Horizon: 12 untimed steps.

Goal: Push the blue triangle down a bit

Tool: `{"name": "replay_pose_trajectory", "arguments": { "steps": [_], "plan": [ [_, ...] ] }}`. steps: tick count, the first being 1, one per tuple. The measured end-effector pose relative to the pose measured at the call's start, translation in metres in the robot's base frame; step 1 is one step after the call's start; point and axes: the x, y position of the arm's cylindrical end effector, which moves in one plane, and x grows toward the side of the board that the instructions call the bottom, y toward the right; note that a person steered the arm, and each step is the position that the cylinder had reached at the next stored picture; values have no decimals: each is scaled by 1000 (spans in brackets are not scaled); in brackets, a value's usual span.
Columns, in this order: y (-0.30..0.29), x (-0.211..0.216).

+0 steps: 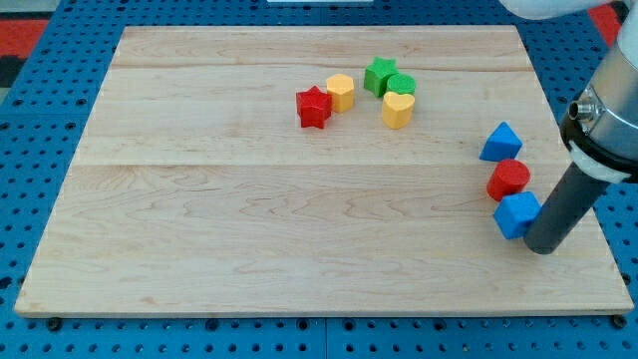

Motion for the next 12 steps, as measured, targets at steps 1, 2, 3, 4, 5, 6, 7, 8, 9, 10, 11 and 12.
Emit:
{"name": "replay_pose_trajectory", "arguments": {
  "steps": [1,2,3,4,5,6,7,8,9,10,11,12],
  "plan": [
    [-9,16],
    [-66,24],
    [-105,-32],
    [-105,-108],
    [-91,-171],
    [-71,-221],
    [-27,-228],
    [-22,-214],
    [-22,-188],
    [-22,-180],
    [-22,-172],
    [-22,-165]
  ]
}}
